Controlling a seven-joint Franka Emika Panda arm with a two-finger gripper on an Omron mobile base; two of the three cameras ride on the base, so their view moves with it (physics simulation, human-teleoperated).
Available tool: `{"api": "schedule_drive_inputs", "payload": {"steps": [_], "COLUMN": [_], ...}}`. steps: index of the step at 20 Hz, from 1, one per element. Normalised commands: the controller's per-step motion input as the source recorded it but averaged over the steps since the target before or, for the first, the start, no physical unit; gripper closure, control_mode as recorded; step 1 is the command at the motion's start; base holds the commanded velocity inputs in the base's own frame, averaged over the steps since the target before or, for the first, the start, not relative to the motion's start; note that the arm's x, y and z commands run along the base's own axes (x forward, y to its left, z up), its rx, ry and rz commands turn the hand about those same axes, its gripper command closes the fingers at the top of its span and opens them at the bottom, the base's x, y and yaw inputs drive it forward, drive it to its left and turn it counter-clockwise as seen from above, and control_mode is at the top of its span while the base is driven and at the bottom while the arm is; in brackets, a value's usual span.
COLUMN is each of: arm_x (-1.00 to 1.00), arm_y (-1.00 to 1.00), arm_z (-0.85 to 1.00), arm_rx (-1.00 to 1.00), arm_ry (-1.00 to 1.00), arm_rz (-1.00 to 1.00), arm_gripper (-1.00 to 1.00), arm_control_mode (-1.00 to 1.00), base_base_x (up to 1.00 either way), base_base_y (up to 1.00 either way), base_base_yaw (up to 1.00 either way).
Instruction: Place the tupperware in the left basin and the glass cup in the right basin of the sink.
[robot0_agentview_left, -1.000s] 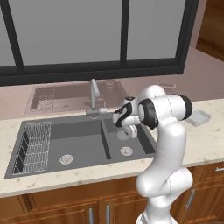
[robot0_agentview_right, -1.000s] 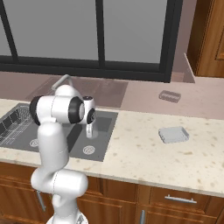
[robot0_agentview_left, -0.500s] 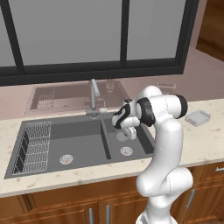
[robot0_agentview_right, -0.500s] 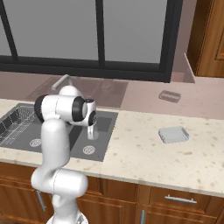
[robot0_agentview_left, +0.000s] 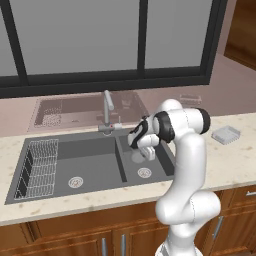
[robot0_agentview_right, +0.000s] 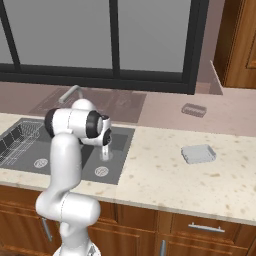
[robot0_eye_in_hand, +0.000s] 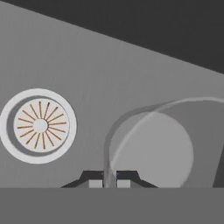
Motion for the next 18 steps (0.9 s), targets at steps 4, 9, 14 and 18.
{"api": "schedule_drive_inputs", "payload": {"steps": [4,9,14,18], "arm_x": [0.09,0.08,0.00,0.00], "arm_y": [0.00,0.00,0.00,0.00], "arm_z": [-0.21,-0.20,-0.05,0.00], "arm_rx": [0.00,0.00,0.00,0.00], "arm_ry": [0.00,0.01,0.00,0.00], "arm_rz": [0.03,0.03,0.04,0.00], "arm_gripper": [1.00,1.00,1.00,-1.00], "arm_control_mode": [-1.00,-1.00,-1.00,-1.00], "base_base_x": [0.00,0.00,0.00,0.00], "base_base_y": [0.00,0.00,0.00,0.00], "base_base_yaw": [0.00,0.00,0.00,0.00]}}
